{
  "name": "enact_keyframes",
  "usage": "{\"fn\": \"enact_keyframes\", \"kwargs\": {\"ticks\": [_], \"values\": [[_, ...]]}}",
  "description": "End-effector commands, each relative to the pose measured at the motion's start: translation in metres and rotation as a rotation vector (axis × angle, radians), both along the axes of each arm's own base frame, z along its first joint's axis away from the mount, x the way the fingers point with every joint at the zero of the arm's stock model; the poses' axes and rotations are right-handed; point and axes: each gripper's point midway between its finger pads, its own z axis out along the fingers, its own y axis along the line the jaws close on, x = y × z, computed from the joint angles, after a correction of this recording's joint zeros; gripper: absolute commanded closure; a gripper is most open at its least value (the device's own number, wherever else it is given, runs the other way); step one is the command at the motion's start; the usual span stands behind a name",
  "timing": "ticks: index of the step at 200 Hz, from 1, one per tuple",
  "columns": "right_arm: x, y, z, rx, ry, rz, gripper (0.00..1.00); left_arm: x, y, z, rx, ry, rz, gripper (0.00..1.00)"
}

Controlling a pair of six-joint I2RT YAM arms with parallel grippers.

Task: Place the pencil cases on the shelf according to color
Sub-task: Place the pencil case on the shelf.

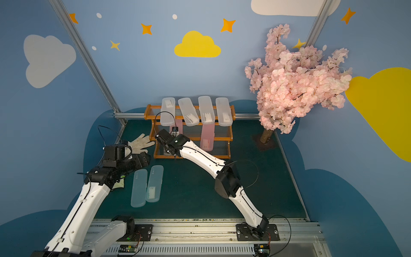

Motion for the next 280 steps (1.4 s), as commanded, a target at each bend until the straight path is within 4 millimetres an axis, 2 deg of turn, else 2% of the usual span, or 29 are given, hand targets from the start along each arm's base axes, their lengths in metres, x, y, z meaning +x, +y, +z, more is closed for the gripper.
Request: {"fn": "enact_keyframes", "kwargs": {"ticks": [1,38,70,110,146,176,192,212,241,280], "values": [[0.007,0.002,0.013,0.038,-0.014,-0.015,0.36,0.0,-0.004,0.001,-0.014,-0.013,-0.023,0.0],[0.007,0.006,0.021,0.091,0.004,0.001,0.18,0.0,-0.006,0.001,-0.024,-0.011,-0.033,0.0],[-0.002,0.012,0.038,0.147,-0.015,0.021,0.1,0.0,-0.007,0.0,-0.027,-0.01,-0.04,0.0],[-0.02,0.005,0.067,0.163,-0.066,0.041,0.07,0.0,-0.008,-0.007,-0.021,0.013,-0.05,0.0],[-0.047,-0.008,0.086,0.169,-0.091,0.074,0.05,-0.002,-0.006,-0.015,0.011,0.045,-0.039,0.0],[-0.085,-0.016,0.074,0.215,-0.022,0.115,0.05,-0.007,-0.009,-0.021,0.0,0.076,-0.007,0.0],[-0.105,-0.023,0.069,0.213,-0.031,0.152,0.05,-0.016,-0.018,-0.035,-0.054,0.114,0.009,0.0],[-0.127,-0.04,0.062,0.195,-0.041,0.173,0.05,-0.031,-0.023,-0.062,-0.03,0.17,0.036,0.0],[-0.153,-0.069,0.04,0.165,-0.018,0.208,0.05,-0.051,-0.024,-0.097,-0.003,0.257,0.071,0.0],[-0.175,-0.105,0.015,0.117,0.007,0.216,0.05,-0.06,-0.033,-0.124,0.049,0.281,0.061,0.0]]}}
